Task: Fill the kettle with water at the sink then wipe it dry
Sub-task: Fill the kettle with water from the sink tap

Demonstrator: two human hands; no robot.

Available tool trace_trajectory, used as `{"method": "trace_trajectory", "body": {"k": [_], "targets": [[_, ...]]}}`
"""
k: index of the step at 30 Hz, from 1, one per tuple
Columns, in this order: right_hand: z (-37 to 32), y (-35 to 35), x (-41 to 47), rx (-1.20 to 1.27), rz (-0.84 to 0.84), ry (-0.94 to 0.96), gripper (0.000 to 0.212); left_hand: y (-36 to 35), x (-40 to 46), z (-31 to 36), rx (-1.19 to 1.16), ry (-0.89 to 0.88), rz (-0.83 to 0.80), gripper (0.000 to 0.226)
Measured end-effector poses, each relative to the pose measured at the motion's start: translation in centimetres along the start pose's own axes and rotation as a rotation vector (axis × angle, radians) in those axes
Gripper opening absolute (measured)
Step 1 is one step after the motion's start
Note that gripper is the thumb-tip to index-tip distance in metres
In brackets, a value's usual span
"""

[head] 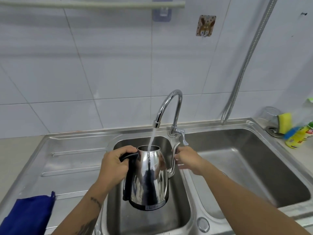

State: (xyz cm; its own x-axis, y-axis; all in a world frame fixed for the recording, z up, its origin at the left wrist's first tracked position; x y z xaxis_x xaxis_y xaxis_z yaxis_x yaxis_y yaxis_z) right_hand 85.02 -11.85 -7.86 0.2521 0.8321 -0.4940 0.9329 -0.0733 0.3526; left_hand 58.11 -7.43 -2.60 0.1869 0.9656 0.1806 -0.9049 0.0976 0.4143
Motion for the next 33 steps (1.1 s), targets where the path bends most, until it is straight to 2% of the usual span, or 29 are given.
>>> {"method": "trace_trajectory", "body": {"k": [2, 15, 33], "targets": [[0.0, -0.8, -1.0, 0.103, -0.028, -0.035, 0.024, 0.2, -0.4, 0.4, -0.015, -0.01, 0.002, 0.064], [-0.5, -1.3, -3.1, 0.158, 0.044, 0.046, 0.024, 1.8, -2.3, 1.5, -0.043, -0.021, 0.034, 0.063], [-1.6, 0.5, -0.9, 0.147, 0.157, 0.089, 0.023, 0.9, 0.5, 1.7, -0.023, -0.032, 0.038, 0.065]]}}
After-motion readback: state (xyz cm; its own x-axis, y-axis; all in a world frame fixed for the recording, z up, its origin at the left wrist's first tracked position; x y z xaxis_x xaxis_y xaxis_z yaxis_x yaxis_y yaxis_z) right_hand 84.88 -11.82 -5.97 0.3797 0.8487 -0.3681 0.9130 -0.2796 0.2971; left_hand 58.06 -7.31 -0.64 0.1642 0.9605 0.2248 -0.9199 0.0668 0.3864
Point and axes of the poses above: each hand's wrist, its own x-axis towards the middle knuckle, its own y-axis out of the back of the hand, z = x × y, the point moved 9 cm from there along x, towards the middle knuckle
